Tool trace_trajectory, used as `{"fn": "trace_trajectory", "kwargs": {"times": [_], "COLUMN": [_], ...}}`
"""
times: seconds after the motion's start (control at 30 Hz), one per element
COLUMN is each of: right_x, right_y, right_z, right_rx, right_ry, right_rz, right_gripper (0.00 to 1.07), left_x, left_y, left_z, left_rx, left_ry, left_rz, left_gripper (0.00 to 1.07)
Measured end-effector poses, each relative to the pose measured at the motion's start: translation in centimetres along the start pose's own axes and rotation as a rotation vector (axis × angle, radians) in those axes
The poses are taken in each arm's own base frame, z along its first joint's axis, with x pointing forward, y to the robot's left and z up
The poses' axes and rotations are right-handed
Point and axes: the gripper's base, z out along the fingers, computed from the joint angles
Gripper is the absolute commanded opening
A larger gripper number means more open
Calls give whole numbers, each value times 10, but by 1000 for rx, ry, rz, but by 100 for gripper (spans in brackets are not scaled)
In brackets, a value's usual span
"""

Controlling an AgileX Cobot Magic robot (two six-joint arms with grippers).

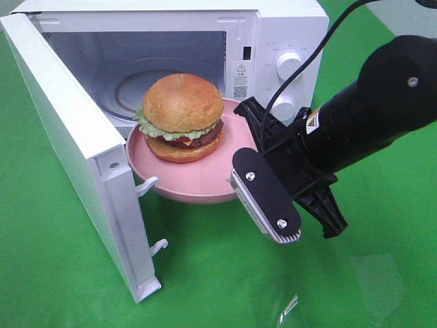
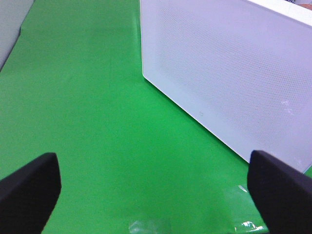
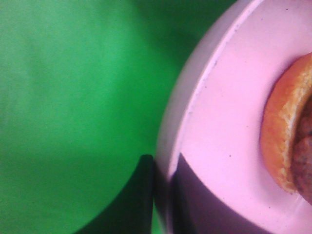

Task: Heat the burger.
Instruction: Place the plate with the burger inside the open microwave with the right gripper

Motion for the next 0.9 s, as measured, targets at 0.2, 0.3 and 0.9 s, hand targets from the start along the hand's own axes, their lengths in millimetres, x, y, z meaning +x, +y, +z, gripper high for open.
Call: {"fn": "trace_trajectory", "kwargs": {"times": [0.2, 0.3, 0.9], "right_x": [1, 2, 5], "right_y": [-14, -19, -55], "right_z": [11, 13, 43], "right_rx": [5, 12, -1], "right_ry": [0, 0, -13], "right_rz": [-1, -1, 16], "right_gripper": [0, 0, 0], "left_x": [0, 0, 0], "left_y": [0, 0, 0], "left_z": [0, 0, 0], "left_rx": [0, 0, 0], "left_ry": [0, 0, 0], "left_rz": [0, 0, 0], "left_gripper": [96, 96, 96]}}
